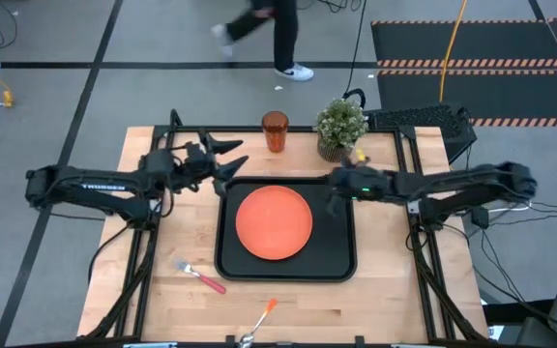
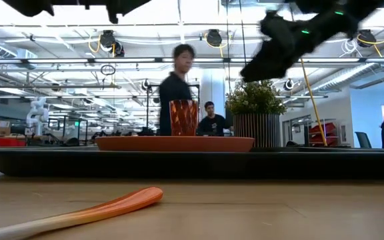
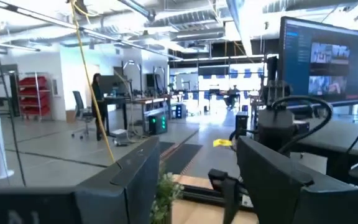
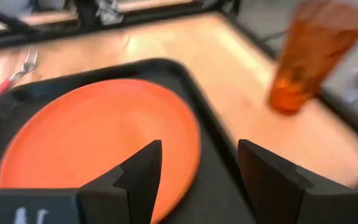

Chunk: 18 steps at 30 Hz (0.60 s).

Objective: Pick and place plate/cup/fork/spoon on tray
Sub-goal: Adjust the orange plate on the black serving tray

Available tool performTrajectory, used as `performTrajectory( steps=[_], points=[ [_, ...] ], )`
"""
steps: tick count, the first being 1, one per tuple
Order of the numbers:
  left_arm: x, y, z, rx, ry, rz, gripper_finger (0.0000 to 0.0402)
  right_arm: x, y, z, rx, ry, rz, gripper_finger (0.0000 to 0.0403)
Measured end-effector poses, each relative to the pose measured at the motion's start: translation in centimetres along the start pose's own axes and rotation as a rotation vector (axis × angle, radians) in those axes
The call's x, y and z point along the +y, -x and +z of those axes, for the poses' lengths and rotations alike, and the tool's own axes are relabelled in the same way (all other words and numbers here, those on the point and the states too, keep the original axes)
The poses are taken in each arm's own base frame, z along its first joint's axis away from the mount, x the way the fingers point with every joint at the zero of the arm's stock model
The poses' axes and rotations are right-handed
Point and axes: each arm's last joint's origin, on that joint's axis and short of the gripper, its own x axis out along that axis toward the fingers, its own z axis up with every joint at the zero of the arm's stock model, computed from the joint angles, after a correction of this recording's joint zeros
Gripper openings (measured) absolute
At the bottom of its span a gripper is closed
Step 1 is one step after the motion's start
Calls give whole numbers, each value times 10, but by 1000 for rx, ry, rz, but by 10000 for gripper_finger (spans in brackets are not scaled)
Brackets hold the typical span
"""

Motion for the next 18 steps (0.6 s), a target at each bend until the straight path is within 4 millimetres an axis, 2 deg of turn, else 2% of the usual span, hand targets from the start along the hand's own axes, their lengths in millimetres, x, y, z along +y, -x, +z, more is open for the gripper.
performTrajectory(
  steps=[4, 9, 13, 18],
  points=[
    [2, 9, -8, 53, -10, 3, 216, 22, -34, 13, 195, 28, 6, 204],
    [1, 24, -11, 155, -5, -27, 216, 40, -64, 8, 413, 24, -66, 203],
    [0, 42, 7, 121, 22, -71, 216, 44, -78, -2, 500, -55, -113, 203],
    [-3, 66, 19, 120, 15, -144, 216, 45, -85, -15, 564, -133, -162, 203]
  ],
)
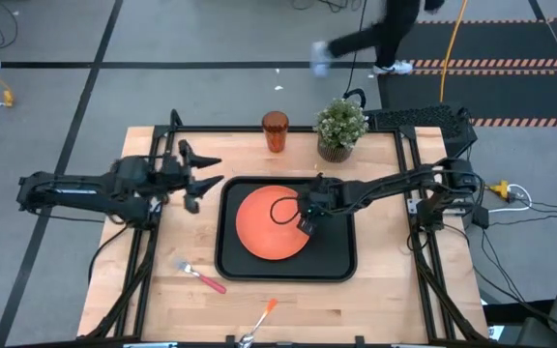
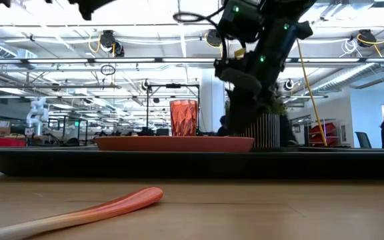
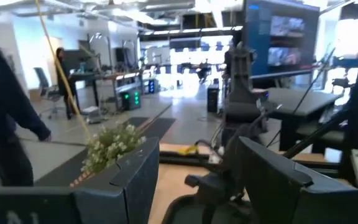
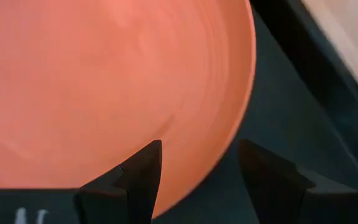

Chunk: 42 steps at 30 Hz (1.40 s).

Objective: Pick and place plate/cup/fork/spoon on tray
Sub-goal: Adjust the orange plate on the black serving tray, then put the orange cup on the black serving tray

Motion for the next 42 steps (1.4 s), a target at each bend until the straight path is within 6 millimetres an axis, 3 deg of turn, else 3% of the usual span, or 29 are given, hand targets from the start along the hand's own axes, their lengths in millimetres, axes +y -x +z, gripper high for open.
performTrajectory(
  steps=[6, 16, 23, 28, 34, 38, 42],
  points=[
    [-5, 15, 6, -20, 13, -57, 216, 11, -5, -11, 43, -10, -6, 203],
    [-12, 17, 5, 1, 23, -88, 216, 27, 5, -38, 162, 29, -54, 203],
    [-14, 18, 3, 19, 36, -104, 216, 26, 8, -42, 190, 90, -69, 203],
    [-16, 18, 2, 35, 35, -91, 216, 27, 21, -33, 83, 116, -47, 203],
    [-17, 19, 1, 53, 36, -67, 216, 22, 58, -11, -206, 128, -69, 203],
    [-17, 19, 1, 49, 37, -65, 216, 7, 78, 12, -408, 186, -151, 203],
    [-17, 19, 1, 44, 38, -64, 216, -16, 83, 39, -470, 220, -156, 203]
  ],
)
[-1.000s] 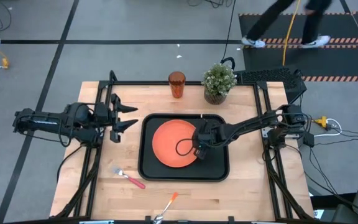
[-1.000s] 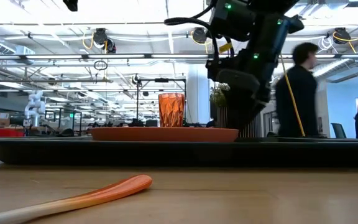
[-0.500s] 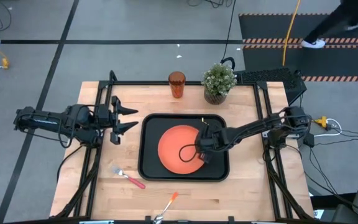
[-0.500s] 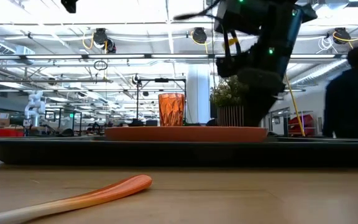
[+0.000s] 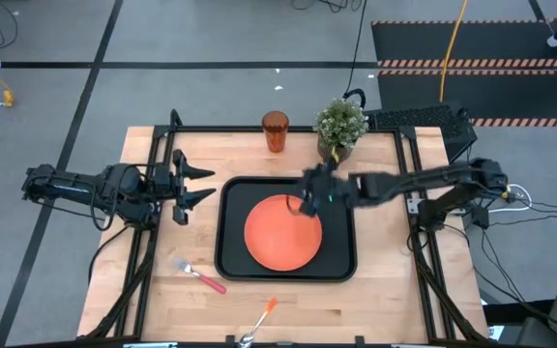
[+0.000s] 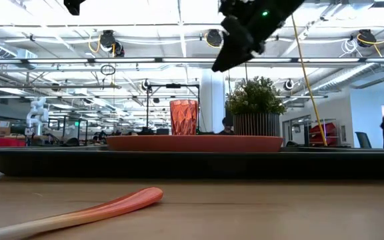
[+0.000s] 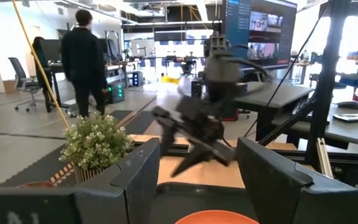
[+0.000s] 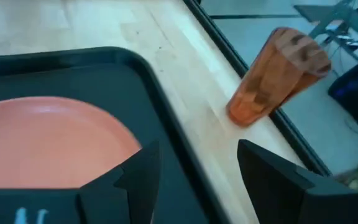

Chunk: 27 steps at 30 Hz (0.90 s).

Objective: Pick and place plate/cup/fork/spoon on tray
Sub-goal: Put the orange cup on the black serving tray

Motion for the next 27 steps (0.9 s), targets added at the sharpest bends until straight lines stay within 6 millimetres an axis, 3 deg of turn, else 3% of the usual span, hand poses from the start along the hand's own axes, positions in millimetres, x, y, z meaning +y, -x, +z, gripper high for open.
performTrajectory(
  steps=[4, 10, 13, 16, 22, 27],
  points=[
    [0, 0, 0, 1, -12, 11, 216, -24, -13, 26, 3, 46, -3, 203],
    [2, 0, -1, 16, -61, 52, 216, -44, -35, 75, -17, 145, -6, 203],
    [2, 0, -3, 34, -84, 51, 216, -51, -53, 87, 23, 203, -6, 203],
    [2, 0, -4, 41, -110, 51, 216, -56, -78, 90, 78, 239, 5, 203],
    [2, 1, -5, 53, -125, 50, 216, -65, -132, 76, 198, 316, -24, 203],
    [4, 9, -5, 67, -130, 49, 216, -81, -150, 68, 239, 304, -69, 203]
  ],
)
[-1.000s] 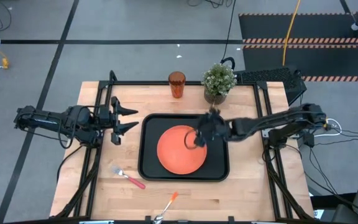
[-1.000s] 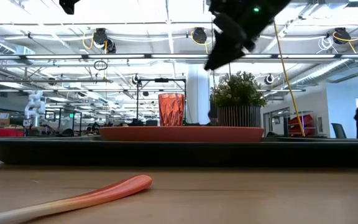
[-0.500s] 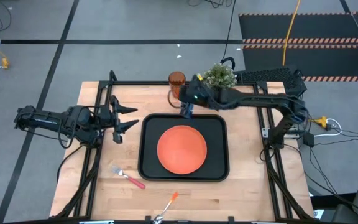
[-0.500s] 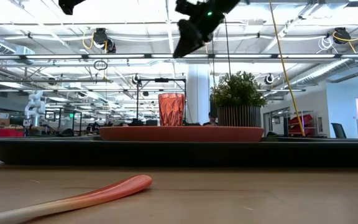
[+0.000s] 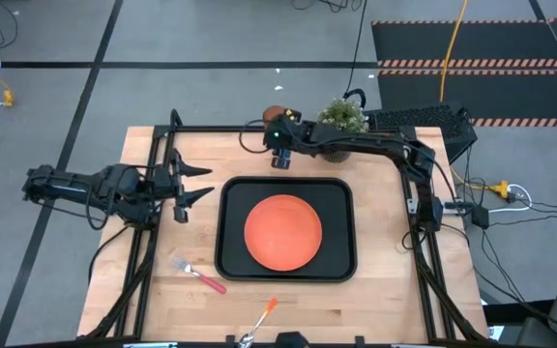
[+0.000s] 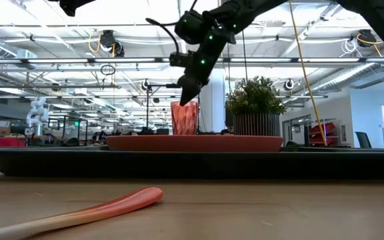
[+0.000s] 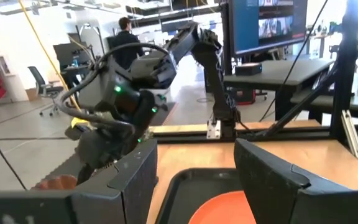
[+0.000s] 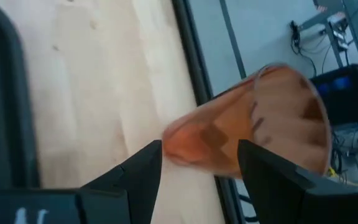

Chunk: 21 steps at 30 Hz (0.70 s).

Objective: Pick and place plate/cup/fork/spoon on tray
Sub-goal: Put the orange cup on the black serving tray

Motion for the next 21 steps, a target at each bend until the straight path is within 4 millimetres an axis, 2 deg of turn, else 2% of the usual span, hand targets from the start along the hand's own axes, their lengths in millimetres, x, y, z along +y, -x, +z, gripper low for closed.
performTrajectory(
  steps=[7, 12, 17, 21],
  points=[
    [4, 11, -2, 21, -1, 24, 216, -7, 2, 1, -20, -11, -15, 203],
    [6, 12, -9, 99, 19, 98, 216, 2, 20, 8, -52, -43, 3, 203],
    [8, 9, -23, 240, 43, 260, 216, 19, 54, 14, -53, -73, 54, 203],
    [6, 0, -36, 350, 50, 315, 216, 35, 89, 5, 11, -117, 110, 203]
  ],
)
